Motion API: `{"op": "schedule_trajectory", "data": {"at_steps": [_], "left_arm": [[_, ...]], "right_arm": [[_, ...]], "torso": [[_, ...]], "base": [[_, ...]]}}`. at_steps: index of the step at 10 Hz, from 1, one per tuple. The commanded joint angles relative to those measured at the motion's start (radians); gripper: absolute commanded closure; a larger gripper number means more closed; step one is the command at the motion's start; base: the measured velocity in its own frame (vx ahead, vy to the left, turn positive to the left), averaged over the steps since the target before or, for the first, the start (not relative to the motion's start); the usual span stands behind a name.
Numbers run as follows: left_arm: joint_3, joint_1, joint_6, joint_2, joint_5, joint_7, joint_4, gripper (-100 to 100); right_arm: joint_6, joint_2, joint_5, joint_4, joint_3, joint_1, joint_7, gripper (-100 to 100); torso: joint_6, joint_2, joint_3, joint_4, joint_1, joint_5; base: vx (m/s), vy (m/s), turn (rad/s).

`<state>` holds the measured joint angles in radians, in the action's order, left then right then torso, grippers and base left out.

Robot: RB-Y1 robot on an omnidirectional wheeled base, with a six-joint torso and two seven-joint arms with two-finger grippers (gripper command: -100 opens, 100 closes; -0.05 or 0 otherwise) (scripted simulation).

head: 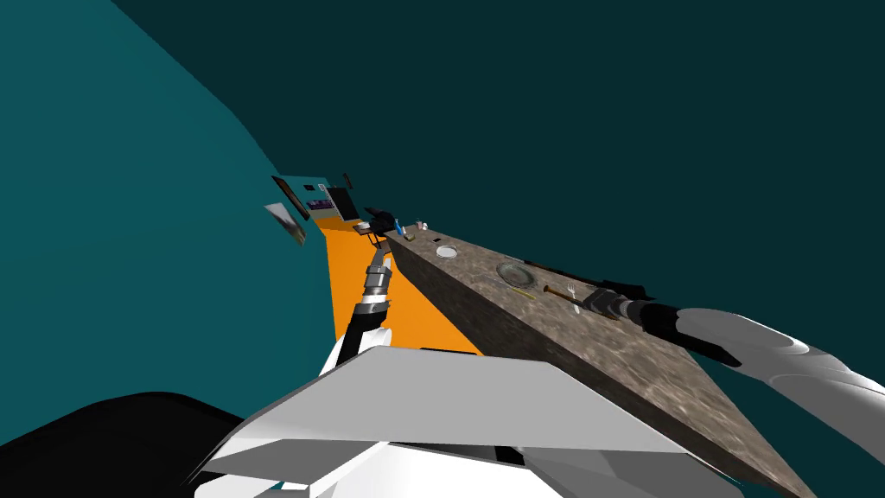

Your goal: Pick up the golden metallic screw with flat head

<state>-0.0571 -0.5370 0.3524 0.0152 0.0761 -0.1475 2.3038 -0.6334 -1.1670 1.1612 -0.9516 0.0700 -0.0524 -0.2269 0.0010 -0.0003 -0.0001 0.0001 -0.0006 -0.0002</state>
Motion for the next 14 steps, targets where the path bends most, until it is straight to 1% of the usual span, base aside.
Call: {"op": "schedule_trajectory", "data": {"at_steps": [1,2,3,4,5,6,7,8,9,12,14], "left_arm": [[0.0,0.0,0.0,0.0,0.0,0.0,0.0,0],[0.0,0.0,0.0,0.0,0.0,0.0,0.0,0],[0.0,0.0,0.0,0.0,0.0,0.0,0.0,0],[0.0,0.0,0.0,0.0,0.0,0.0,0.0,0],[0.0,0.0,0.0,0.0,0.0,0.0,0.0,0],[0.0,0.0,0.0,0.0,0.0,0.0,0.0,0],[0.0,0.0,0.0,0.0,0.0,0.0,0.0,0],[0.0,0.0,0.0,0.0,0.0,0.0,0.0,0],[0.0,0.0,0.0,0.0,0.0,0.0,0.0,0],[0.0,0.0,0.0,0.0,0.0,0.0,0.0,0],[0.0,0.0,0.0,0.0,0.0,0.0,0.0,0]], "right_arm": [[-0.01,-0.011,0.015,0.05,-0.004,0.004,-0.012,-100],[-0.01,-0.011,0.015,0.053,-0.004,0.004,-0.012,-100],[-0.018,-0.03,0.048,0.081,-0.018,0.009,-0.024,-100],[-0.018,-0.03,0.048,0.105,-0.018,0.009,-0.024,-100],[-0.027,-0.045,0.078,0.155,-0.033,0.013,-0.035,-100],[-0.027,-0.045,0.078,0.163,-0.033,0.013,-0.035,-100],[-0.035,-0.058,0.106,0.202,-0.047,0.016,-0.045,-100],[-0.035,-0.058,0.106,0.213,-0.047,0.021,-0.045,-100],[-0.035,-0.058,0.106,0.213,-0.047,0.016,-0.045,-100],[-0.059,-0.084,0.176,0.343,-0.09,0.021,-0.072,-100],[-0.059,-0.084,0.176,0.343,-0.09,0.021,-0.072,-100]], "torso": [[0.0,0.0,0.0,0.0,0.0,0.0],[0.001,0.0,0.0,0.0,0.0,0.0],[0.001,0.001,0.0,0.0,0.0,0.0],[0.0,0.0,0.0,0.0,0.0,0.0],[0.001,0.0,0.0,0.0,0.0,0.0],[0.0,0.0,0.0,0.0,0.0,0.0],[0.001,0.0,0.0,0.0,-0.001,0.0],[0.0,0.0,0.0,0.0,-0.001,0.0],[0.001,0.0,0.0,0.0,0.0,0.0],[0.0,0.0,0.0,0.0,-0.001,0.0],[0.001,0.0,0.0,0.0,-0.001,0.0]], "base": [[0.012,0.0,0.128],[0.006,-0.001,0.0],[0.008,0.005,0.182],[0.009,-0.001,0.125],[0.015,0.0,0.192],[0.014,-0.005,0.088],[0.013,-0.003,0.141],[0.014,-0.006,0.095],[0.008,-0.004,-0.005],[0.015,-0.008,0.214],[0.013,-0.012,0.018]]}}
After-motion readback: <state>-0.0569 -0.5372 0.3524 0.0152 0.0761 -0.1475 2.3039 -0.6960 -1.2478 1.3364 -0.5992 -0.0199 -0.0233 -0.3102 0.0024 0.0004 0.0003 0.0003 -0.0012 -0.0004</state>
